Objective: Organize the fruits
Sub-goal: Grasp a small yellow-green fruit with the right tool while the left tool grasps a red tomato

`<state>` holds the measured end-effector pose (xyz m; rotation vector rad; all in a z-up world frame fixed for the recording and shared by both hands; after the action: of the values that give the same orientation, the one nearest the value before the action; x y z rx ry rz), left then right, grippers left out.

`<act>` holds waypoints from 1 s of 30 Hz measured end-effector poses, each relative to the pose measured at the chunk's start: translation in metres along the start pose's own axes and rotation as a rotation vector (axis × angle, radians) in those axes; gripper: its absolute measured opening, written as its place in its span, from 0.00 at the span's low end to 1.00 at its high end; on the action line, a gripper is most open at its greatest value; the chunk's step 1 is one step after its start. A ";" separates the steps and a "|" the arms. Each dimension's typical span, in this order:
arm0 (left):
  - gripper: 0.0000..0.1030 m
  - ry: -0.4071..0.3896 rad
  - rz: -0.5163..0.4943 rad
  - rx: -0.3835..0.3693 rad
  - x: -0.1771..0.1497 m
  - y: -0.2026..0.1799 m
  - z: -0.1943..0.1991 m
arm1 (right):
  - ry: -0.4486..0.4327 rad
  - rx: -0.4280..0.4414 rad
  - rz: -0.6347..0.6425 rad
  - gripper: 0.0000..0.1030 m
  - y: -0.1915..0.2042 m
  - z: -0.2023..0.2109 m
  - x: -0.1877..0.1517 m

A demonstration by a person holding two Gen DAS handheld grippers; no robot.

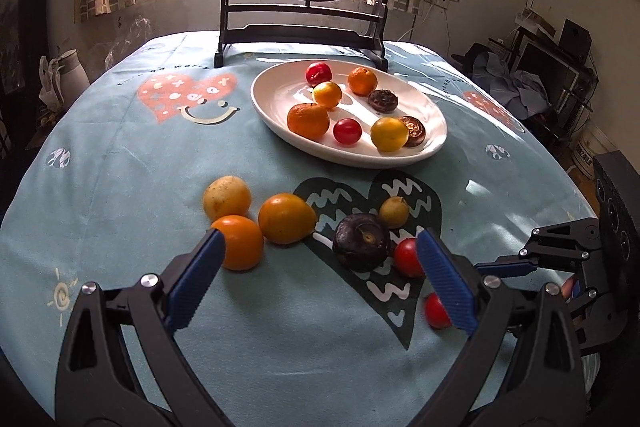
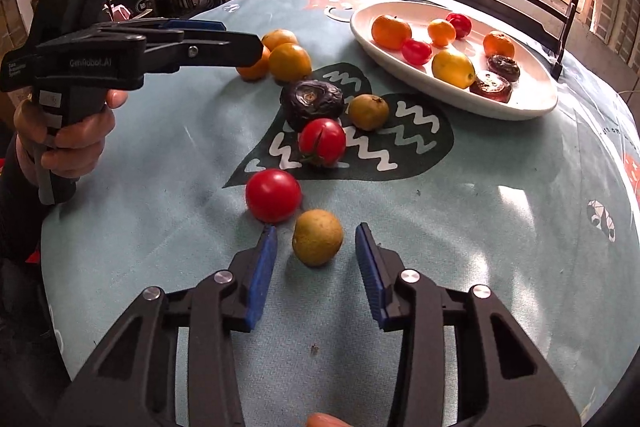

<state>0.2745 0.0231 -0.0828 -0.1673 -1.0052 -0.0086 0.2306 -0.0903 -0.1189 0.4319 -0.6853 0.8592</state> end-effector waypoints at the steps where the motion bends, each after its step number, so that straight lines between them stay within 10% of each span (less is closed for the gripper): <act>1: 0.95 0.002 -0.007 0.001 -0.001 -0.001 0.000 | 0.003 -0.001 0.001 0.35 0.001 -0.001 -0.001; 10: 0.93 0.063 -0.060 -0.095 -0.013 -0.023 -0.005 | -0.045 -0.031 -0.078 0.26 -0.016 0.003 0.008; 15: 0.64 0.139 -0.214 -0.246 -0.040 -0.072 -0.005 | -0.103 -0.071 -0.279 0.26 -0.054 0.013 0.015; 30: 0.42 0.212 -0.295 -0.287 -0.064 -0.093 -0.014 | -0.098 -0.076 -0.314 0.26 -0.059 0.013 0.015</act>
<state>0.2438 -0.0755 -0.1317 -0.2733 -0.8054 -0.4333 0.2804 -0.1251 -0.1034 0.5002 -0.7155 0.5162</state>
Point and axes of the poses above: each gripper's, at about its wrist camera, not at the fingertips, and z roughly against the way its jaws point, y to its left, x to its top, the point moved 10 cm from there along -z, roughly the way its jaws point, and after that the axes turned 10 degrees about -y, right-handed, at the moved point
